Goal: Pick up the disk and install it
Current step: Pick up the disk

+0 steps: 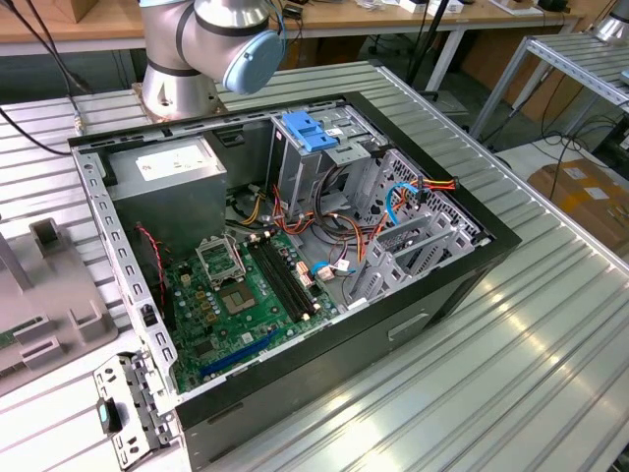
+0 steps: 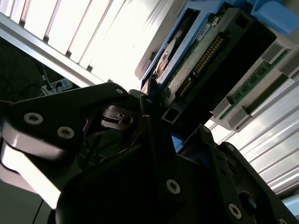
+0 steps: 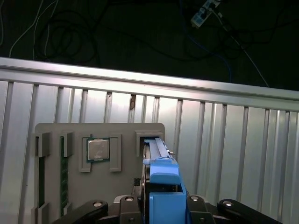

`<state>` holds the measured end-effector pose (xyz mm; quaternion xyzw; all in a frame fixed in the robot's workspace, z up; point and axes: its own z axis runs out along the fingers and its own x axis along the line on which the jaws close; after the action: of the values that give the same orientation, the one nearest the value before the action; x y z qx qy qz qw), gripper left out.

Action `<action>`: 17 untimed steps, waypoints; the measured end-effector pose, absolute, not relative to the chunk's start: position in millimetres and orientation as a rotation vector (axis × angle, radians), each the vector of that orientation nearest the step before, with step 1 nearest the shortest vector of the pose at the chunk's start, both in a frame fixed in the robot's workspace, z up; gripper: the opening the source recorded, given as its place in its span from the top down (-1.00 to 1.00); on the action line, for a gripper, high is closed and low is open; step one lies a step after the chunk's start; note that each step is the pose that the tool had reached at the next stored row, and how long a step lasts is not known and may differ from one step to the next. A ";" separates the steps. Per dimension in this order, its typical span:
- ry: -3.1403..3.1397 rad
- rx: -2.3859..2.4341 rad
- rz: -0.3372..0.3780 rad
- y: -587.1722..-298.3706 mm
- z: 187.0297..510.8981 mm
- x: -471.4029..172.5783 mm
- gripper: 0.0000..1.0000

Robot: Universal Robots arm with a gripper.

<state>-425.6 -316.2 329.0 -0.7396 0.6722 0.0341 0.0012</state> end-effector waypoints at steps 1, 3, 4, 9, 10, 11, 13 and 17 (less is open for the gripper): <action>2.110 -2.322 0.107 -316.2 330.2 -425.7 0.26; 2.110 -2.322 0.107 -316.2 331.9 -425.6 0.26; 2.110 -2.322 0.107 -316.2 332.7 -425.6 0.26; 2.110 -2.321 0.108 -316.2 337.6 -425.7 0.26; 2.110 -2.321 0.108 -316.2 338.6 -425.7 0.26; 2.110 -2.321 0.108 -316.2 339.7 -425.6 0.26; 2.110 -2.321 0.108 -316.2 341.7 -425.7 0.26; 2.109 -2.321 0.109 -316.2 346.5 -425.6 0.26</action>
<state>-425.6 -316.2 346.5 -0.7396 0.6722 0.0346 0.0018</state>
